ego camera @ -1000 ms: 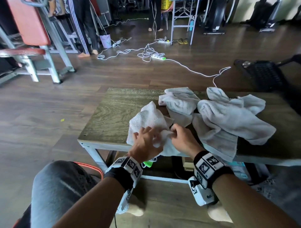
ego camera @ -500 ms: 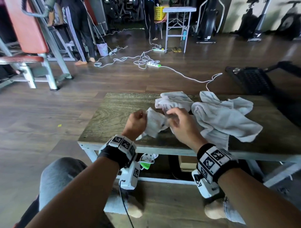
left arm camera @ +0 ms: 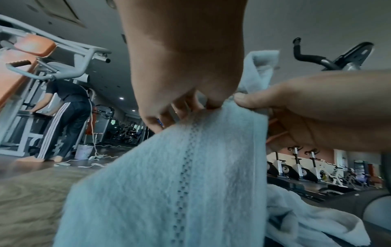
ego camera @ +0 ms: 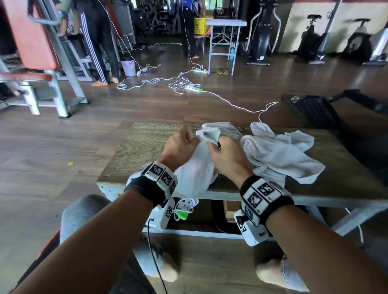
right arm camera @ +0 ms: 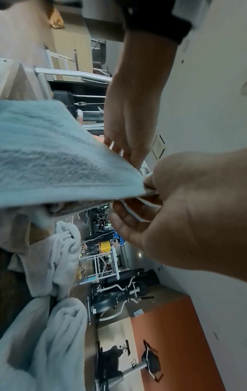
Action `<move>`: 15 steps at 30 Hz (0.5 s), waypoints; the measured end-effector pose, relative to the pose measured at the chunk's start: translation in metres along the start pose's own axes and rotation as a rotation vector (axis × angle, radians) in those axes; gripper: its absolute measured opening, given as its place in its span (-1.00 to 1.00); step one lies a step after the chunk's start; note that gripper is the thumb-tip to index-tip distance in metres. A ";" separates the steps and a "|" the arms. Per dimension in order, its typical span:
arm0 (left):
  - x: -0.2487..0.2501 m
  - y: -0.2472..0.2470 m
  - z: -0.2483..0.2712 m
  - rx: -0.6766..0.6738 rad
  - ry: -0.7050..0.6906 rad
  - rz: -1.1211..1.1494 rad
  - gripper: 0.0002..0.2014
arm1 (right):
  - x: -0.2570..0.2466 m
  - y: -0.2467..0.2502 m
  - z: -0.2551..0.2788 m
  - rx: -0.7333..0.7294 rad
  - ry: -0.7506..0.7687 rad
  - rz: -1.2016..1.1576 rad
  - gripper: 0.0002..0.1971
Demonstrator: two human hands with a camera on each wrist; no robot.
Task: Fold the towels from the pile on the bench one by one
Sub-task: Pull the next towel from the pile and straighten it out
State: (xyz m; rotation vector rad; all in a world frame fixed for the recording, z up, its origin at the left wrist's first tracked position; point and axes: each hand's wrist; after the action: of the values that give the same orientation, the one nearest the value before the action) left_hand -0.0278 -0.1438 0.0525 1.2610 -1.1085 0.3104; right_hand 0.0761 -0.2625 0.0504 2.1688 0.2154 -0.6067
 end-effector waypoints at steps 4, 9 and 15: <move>0.008 -0.003 0.021 0.125 -0.197 0.164 -0.79 | 0.004 0.001 -0.011 0.152 -0.028 -0.070 -0.63; 0.008 -0.017 0.030 -0.084 -0.098 0.108 -0.58 | 0.000 -0.001 -0.015 0.175 -0.131 -0.213 -0.45; 0.013 -0.017 0.015 0.026 -0.073 0.035 -0.77 | 0.004 0.005 -0.009 -0.001 -0.146 -0.412 -0.43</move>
State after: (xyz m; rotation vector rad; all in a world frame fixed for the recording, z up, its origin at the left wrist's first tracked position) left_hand -0.0171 -0.1672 0.0511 1.2856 -1.1932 0.3077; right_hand 0.0843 -0.2585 0.0570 2.0799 0.5909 -0.9907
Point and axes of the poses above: each hand's wrist, its own z-axis away from the middle knuckle, its own y-axis out of the back of the hand, x = y × z, and after that the axes turned 14 degrees about y, right-handed
